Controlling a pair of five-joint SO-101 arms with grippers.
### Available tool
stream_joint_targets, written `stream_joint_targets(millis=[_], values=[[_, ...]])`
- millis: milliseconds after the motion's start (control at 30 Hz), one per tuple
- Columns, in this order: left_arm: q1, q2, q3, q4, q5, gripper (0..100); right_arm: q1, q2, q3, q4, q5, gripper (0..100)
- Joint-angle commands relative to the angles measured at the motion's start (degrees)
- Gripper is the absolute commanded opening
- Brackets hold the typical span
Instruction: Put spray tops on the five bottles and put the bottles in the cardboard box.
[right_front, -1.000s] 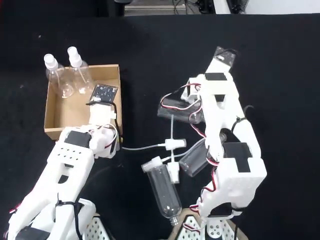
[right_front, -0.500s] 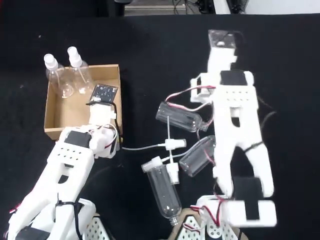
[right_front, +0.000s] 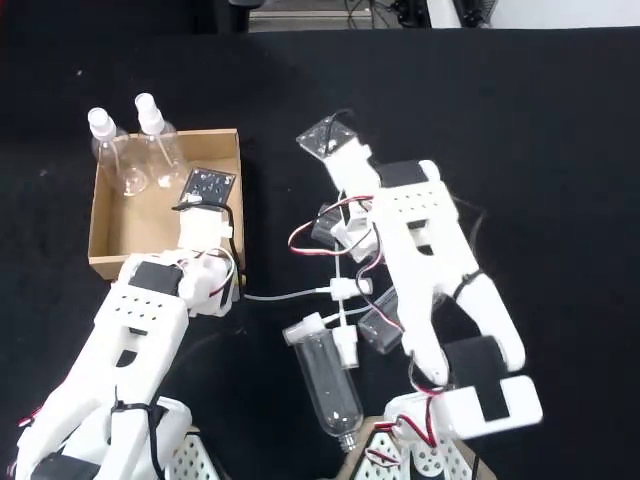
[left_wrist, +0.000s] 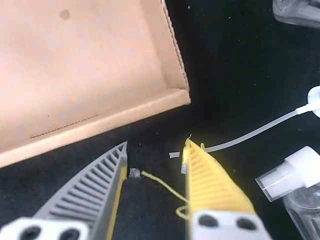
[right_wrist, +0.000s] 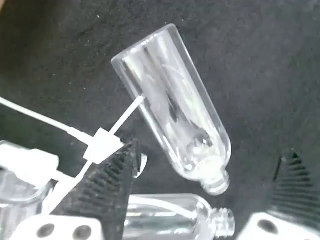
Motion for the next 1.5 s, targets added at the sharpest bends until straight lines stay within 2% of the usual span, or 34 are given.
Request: stream_joint_targets(millis=[0, 167, 367, 400, 467, 600, 667, 833, 967, 1100, 1233, 1333, 1467], values=[[-0.04, -1.58, -0.84, -0.7, 0.09, 17, 2.99, 2.95, 0.04, -3.34, 4.48, 39.2], [-0.04, -1.58, -0.84, -0.79, 0.09, 17, 6.51, 9.19, -0.31, -3.78, 10.9, 36.1], [-0.04, -1.58, -0.75, -0.79, 0.09, 17, 10.29, 10.15, -0.31, -8.44, 10.46, 3.2], [-0.04, -1.58, -0.75, -0.79, 0.09, 17, 11.69, 10.07, -0.75, -8.97, 8.09, 0.5], [-0.04, -1.58, -0.75, -0.79, 0.09, 17, 15.03, 9.1, -2.68, -8.79, 0.7, 3.1], [-0.04, -1.58, -0.75, -0.97, 0.09, 17, 22.33, 5.32, -4.09, -6.07, -19.16, 1.1], [-0.04, -1.58, -0.84, -0.97, 0.09, 17, 22.86, 3.47, -3.47, -2.29, -18.64, 1.1], [0.48, -1.58, -0.75, 0.26, 0.09, 17, 19.52, -5.58, 0.31, 0.88, -7.65, 1.1], [-0.13, -2.11, -4.53, 6.59, -0.53, 17, 14.33, -18.86, 5.49, 6.33, -1.41, 1.1], [-0.75, -5.19, -7.6, 11.69, -8.0, 17, 6.24, -30.64, 12.44, 9.41, 0.26, 1.2], [-4.35, -9.76, -9.1, 15.56, -13.01, 17, -1.14, -37.58, 16.57, 12.13, 0.35, 1.5], [-8.4, -13.89, -12.09, 21.54, -17.05, 17, -7.03, -39.43, 18.68, 14.42, 0.53, 1.5], [-18.15, -18.99, -16.66, 30.42, -25.76, 17, -16.35, -39.52, 21.93, 15.56, 1.76, 1.5]])
